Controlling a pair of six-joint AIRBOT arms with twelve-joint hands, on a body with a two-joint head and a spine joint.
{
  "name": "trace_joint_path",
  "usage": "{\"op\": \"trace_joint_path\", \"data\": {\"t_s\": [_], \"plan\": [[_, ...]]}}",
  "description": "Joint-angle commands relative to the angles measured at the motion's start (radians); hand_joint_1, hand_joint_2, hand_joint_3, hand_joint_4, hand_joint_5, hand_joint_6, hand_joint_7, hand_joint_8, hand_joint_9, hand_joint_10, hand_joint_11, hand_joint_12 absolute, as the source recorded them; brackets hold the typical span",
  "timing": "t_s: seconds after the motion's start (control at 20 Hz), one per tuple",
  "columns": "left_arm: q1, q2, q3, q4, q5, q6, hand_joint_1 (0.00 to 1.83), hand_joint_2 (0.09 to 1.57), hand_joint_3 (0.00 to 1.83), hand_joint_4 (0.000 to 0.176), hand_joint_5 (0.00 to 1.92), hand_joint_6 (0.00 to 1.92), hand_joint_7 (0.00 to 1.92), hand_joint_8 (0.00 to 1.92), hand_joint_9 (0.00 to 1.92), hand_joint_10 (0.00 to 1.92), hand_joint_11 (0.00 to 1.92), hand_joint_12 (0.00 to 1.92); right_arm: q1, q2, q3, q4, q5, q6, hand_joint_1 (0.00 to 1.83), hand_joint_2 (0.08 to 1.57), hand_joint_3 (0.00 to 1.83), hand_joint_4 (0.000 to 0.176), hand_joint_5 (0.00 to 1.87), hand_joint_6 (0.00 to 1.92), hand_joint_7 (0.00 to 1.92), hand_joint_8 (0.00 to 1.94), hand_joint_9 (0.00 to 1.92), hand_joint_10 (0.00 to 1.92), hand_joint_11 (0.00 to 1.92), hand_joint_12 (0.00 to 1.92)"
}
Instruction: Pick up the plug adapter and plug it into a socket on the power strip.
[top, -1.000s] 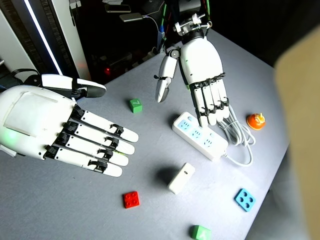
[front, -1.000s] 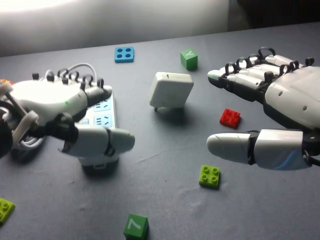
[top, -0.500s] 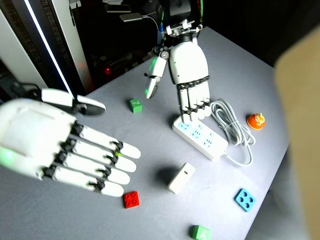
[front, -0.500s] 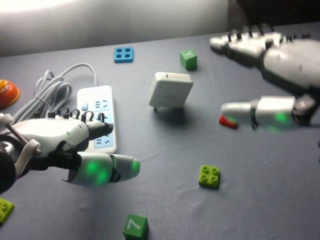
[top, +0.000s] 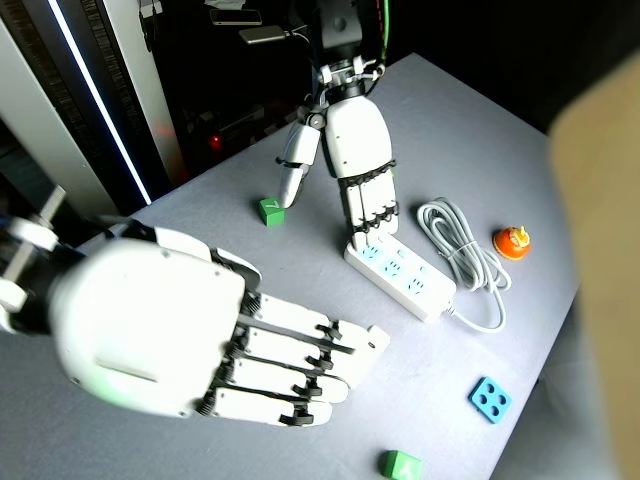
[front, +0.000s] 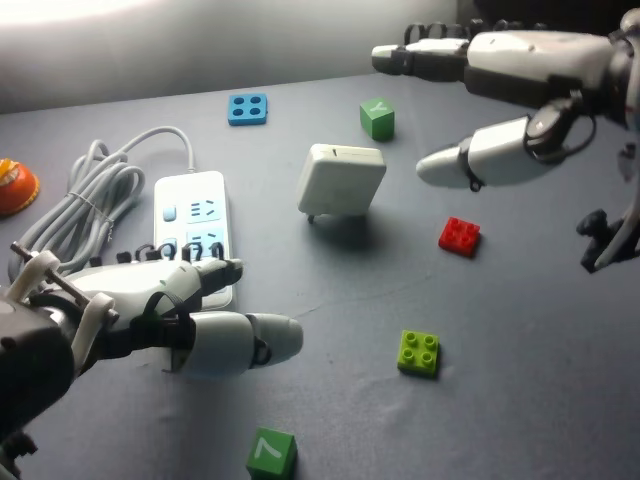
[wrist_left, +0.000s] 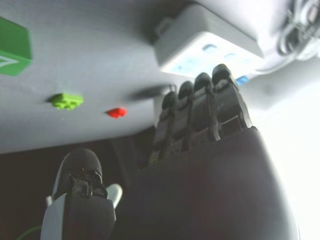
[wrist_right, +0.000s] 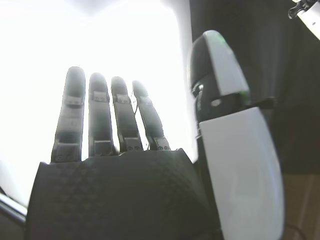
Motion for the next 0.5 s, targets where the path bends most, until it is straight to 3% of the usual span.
{"op": "trace_joint_path", "data": {"t_s": [0.0, 0.45], "plan": [[0.003, -0.003, 0.001, 0.032, -0.047, -0.013, 0.0, 1.17, 0.01, 0.0, 0.04, 0.0, 0.04, 0.0, 0.01, 0.0, 0.0, 0.0, 0.022, -0.003, 0.025, 0.0, 0.027, 0.006, 0.98, 1.18, 0.0, 0.0, 0.08, 0.01, 0.06, 0.0, 0.07, 0.0, 0.0, 0.31], [0.027, -0.05, 0.034, 0.043, -0.063, -0.014, 0.0, 1.16, 0.0, 0.0, 0.06, 0.01, 0.07, 0.01, 0.03, 0.01, 0.0, 0.0, 0.042, -0.182, 0.282, 0.056, -0.159, 0.011, 0.95, 1.22, 0.0, 0.0, 0.04, 0.0, 0.01, 0.0, 0.02, 0.0, 0.0, 0.27]]}}
